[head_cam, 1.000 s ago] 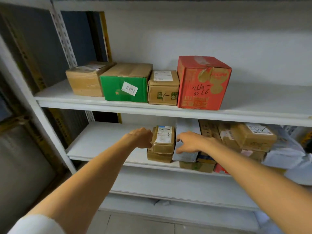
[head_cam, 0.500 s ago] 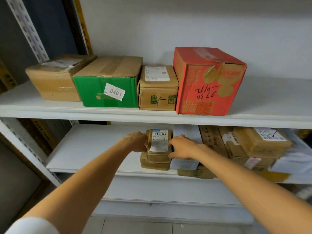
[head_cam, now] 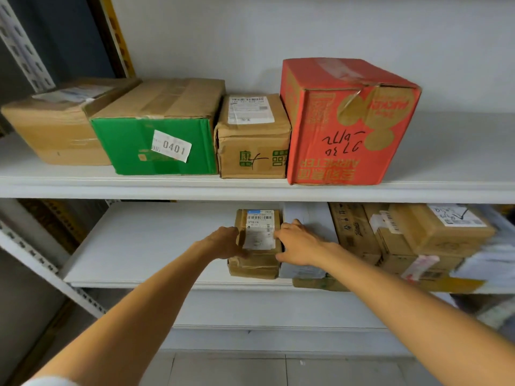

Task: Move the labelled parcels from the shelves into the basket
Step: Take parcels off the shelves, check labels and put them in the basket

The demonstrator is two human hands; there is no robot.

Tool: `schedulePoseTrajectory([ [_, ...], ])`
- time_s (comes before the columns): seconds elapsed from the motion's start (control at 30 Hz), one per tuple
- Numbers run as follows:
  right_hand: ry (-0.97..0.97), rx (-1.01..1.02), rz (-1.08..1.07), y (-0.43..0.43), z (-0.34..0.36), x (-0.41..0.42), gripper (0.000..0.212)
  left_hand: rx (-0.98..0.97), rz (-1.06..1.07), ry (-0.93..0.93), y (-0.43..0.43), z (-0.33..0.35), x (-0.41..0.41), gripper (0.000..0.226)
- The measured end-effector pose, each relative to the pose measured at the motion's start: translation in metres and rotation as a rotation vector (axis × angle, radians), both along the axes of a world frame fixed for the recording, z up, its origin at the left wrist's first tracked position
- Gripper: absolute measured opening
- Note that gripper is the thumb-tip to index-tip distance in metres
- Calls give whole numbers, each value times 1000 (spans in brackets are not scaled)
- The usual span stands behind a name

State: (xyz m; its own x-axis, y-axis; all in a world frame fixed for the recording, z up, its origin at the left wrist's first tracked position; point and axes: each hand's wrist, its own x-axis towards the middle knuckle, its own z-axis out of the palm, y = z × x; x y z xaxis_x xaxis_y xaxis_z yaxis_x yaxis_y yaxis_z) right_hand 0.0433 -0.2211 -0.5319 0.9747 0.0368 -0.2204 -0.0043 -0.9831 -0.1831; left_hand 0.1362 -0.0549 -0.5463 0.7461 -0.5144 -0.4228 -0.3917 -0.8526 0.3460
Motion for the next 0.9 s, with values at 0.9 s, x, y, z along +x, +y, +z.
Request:
schedulePoseTrajectory([
  [0.9, -178, 406, -349, 62, -45, 16, 77, -770, 677, 249, 39, -62, -3, 4],
])
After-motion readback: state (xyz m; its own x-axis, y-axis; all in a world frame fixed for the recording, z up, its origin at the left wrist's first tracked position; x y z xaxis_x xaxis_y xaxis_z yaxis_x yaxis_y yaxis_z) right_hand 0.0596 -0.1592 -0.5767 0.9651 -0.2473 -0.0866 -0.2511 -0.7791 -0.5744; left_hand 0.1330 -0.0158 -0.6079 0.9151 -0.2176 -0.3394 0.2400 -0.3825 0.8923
